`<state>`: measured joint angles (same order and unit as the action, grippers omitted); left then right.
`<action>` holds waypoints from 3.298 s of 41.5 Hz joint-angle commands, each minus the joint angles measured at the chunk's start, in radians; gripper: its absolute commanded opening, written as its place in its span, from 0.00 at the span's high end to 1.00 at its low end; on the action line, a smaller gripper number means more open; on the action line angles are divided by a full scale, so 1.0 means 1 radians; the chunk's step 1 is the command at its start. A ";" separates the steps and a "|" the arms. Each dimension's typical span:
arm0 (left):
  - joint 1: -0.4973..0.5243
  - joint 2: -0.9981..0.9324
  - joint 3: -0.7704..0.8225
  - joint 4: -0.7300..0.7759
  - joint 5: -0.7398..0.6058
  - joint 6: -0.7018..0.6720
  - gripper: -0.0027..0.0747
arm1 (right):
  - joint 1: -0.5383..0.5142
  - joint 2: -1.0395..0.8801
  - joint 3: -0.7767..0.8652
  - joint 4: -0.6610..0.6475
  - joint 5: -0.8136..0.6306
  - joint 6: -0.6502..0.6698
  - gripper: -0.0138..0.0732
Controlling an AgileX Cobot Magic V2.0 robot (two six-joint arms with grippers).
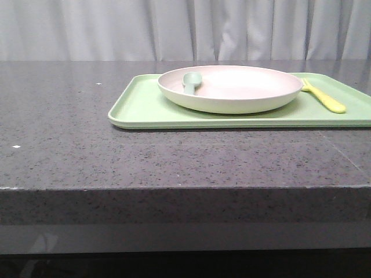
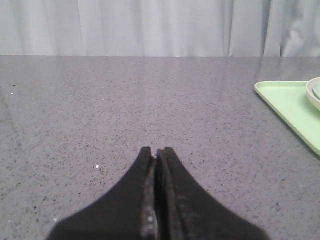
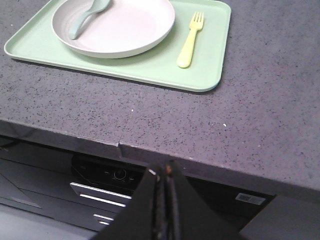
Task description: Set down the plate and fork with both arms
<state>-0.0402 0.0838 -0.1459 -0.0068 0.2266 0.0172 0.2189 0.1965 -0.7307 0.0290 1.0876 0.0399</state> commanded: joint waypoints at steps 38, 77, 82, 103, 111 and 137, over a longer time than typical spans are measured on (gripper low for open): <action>-0.016 -0.113 0.157 -0.053 -0.227 -0.007 0.99 | -0.003 0.014 -0.018 -0.005 -0.067 -0.010 0.98; -0.016 -0.113 0.157 -0.053 -0.227 -0.007 0.99 | -0.003 0.014 -0.018 -0.005 -0.067 -0.010 0.98; -0.016 -0.113 0.157 -0.053 -0.227 -0.007 0.99 | -0.005 -0.005 0.014 -0.029 -0.110 -0.010 0.98; -0.016 -0.113 0.157 -0.053 -0.227 -0.007 0.99 | -0.192 -0.223 0.655 -0.019 -0.912 -0.009 0.98; -0.016 -0.113 0.157 -0.053 -0.227 -0.007 0.99 | -0.206 -0.223 0.752 0.007 -1.074 -0.009 0.98; -0.016 -0.113 0.157 -0.053 -0.227 -0.007 0.99 | -0.201 -0.224 0.752 -0.004 -1.137 -0.010 0.98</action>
<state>-0.0480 -0.0046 0.0034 -0.0518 0.0899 0.0172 0.0202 -0.0093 0.0261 0.0318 0.0626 0.0399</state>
